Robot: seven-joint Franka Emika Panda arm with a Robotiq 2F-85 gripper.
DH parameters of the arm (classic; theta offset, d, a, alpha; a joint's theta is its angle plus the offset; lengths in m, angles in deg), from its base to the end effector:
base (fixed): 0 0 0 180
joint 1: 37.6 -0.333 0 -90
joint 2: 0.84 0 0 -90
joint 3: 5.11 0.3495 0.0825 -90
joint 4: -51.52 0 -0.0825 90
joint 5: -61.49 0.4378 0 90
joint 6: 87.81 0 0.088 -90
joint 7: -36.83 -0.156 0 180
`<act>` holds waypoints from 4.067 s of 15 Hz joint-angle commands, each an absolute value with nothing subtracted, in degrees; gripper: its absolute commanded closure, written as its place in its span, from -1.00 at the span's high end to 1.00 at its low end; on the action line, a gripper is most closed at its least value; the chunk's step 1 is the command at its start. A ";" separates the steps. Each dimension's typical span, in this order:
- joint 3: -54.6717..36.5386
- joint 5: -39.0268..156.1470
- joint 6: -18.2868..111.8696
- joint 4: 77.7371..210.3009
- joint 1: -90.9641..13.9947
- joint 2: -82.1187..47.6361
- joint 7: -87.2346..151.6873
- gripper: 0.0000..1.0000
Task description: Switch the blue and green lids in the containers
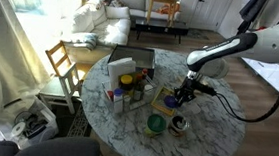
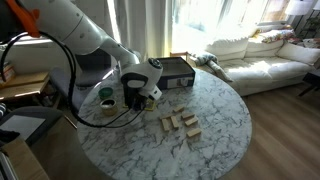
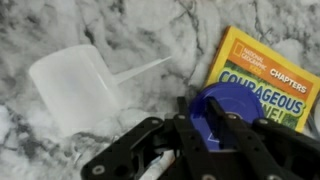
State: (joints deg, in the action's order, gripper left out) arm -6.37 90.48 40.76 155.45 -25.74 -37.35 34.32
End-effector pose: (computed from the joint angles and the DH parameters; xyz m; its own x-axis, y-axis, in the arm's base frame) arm 0.6668 -0.1220 0.1141 0.8020 -0.5358 -0.2641 -0.5957 -0.7506 -0.2860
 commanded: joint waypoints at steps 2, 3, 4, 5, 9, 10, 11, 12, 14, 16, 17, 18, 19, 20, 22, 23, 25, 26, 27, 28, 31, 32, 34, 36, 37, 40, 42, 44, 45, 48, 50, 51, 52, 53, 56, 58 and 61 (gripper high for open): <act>-6.59 89.58 40.56 156.18 -25.79 -37.68 33.37 -0.60; -6.53 89.63 40.46 156.13 -25.72 -37.74 33.50 -0.59; -6.46 89.75 40.39 156.04 -25.64 -37.82 33.63 -0.80; -6.40 89.81 40.36 155.97 -25.59 -37.90 33.72 -0.78; -6.21 89.98 39.93 155.61 -25.36 -38.20 34.09 -0.97; -6.25 89.97 39.93 155.60 -25.35 -38.19 34.06 -0.99; -6.23 90.02 39.86 155.58 -25.29 -38.14 34.12 -0.99; -6.13 90.17 39.75 155.58 -25.16 -38.04 34.33 -0.99; -5.51 91.25 39.32 155.75 -24.32 -37.44 35.67 -0.98; -4.36 93.47 38.33 156.01 -22.69 -36.58 38.31 -0.98; -4.01 94.44 38.13 156.23 -22.02 -36.16 39.55 -0.98; -3.61 95.66 37.74 156.39 -21.23 -35.73 41.04 -0.98; -3.66 96.44 37.59 156.53 -20.89 -35.51 42.04 -0.98; -3.53 97.58 36.87 156.51 -20.30 -35.34 43.49 -0.98; -3.75 99.42 35.66 156.46 -19.60 -35.11 45.82 -0.98; -3.84 100.25 35.05 156.36 -19.28 -35.13 46.91 -0.98; -3.97 101.92 33.33 156.28 -18.65 -35.00 49.22 -0.98; -4.20 102.42 32.78 156.27 -18.60 -34.93 49.93 -0.98; -4.01 103.47 31.50 156.15 -18.09 -34.89 51.42 -0.98; -4.30 103.96 30.99 156.20 -18.14 -34.80 52.00 -0.98; -4.43 105.75 28.07 156.32 -17.73 -34.30 55.30 -0.98; -4.42 106.06 26.68 156.42 -17.58 -34.04 56.91 -0.98; -4.59 105.90 24.17 157.06 -17.93 -33.05 59.92 -0.98; -4.67 104.97 21.68 157.76 -18.57 -31.96 63.16 -0.98; -4.75 104.22 20.28 158.16 -18.92 -31.32 65.05 -0.98; -5.19 101.61 16.91 159.01 -19.99 -30.04 69.61 -0.98; -5.42 99.33 15.22 159.73 -20.53 -29.49 72.19 -0.98; -5.54 96.68 14.48 160.67 -21.12 -28.80 74.58 -0.98; -5.48 95.62 14.53 161.31 -21.34 -28.39 75.61 -0.98; -5.10 93.76 15.07 162.78 -21.82 -27.50 78.11 -0.98; -4.97 93.05 15.21 163.50 -22.27 -27.14 79.31 -0.98; -4.93 92.81 15.33 163.90 -22.52 -26.80 79.69 -0.98; -4.89 92.49 15.39 164.17 -22.78 -26.64 80.08 -0.98; -4.91 92.06 15.57 164.37 -23.10 -26.52 80.17 -0.98; -4.99 91.57 16.48 165.02 -23.88 -26.14 79.71 -0.98; -5.13 91.37 17.35 165.18 -24.31 -26.09 78.97 -0.98; -5.24 91.28 18.29 165.14 -24.40 -26.22 78.44 -0.98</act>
State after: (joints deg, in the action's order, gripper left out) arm -4.72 92.32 16.07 163.13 -23.82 -27.46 78.84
